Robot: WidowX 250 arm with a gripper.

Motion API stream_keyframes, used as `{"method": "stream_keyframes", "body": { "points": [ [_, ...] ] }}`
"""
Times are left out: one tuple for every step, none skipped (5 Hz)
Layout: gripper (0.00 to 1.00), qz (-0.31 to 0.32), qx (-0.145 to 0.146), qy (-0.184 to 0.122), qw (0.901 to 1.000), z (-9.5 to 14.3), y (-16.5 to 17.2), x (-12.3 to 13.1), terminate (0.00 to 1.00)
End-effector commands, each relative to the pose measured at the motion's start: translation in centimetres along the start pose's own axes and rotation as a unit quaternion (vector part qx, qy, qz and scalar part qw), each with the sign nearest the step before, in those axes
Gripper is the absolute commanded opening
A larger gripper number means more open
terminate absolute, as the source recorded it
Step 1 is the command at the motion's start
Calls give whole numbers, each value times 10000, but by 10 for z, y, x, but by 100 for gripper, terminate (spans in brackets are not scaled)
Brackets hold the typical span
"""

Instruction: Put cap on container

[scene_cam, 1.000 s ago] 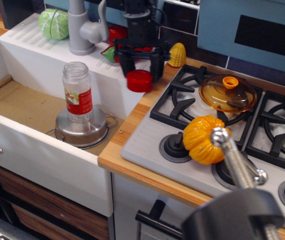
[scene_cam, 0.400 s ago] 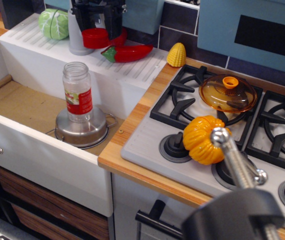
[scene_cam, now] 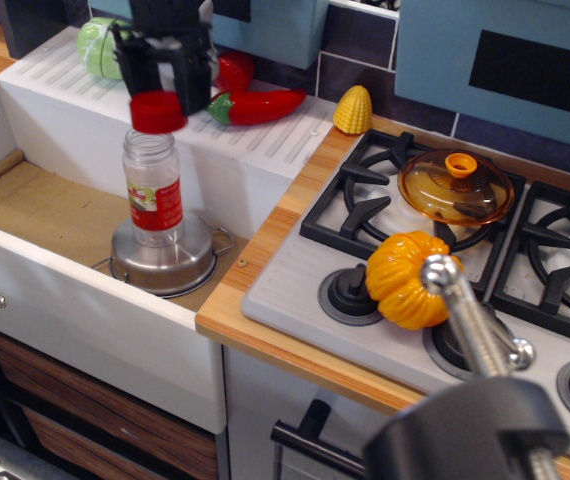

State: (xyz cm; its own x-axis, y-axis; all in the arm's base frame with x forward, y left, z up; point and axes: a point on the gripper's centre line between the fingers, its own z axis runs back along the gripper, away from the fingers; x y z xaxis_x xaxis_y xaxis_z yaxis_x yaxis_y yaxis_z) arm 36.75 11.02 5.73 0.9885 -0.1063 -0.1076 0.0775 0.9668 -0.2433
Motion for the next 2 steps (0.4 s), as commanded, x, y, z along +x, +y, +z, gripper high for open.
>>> {"method": "stream_keyframes", "body": {
  "points": [
    [0, -116, 271, -466, 9985, 26, 3, 0, 0],
    [0, -57, 402, -563, 9976, 17, 7, 6, 100]
  ]
}}
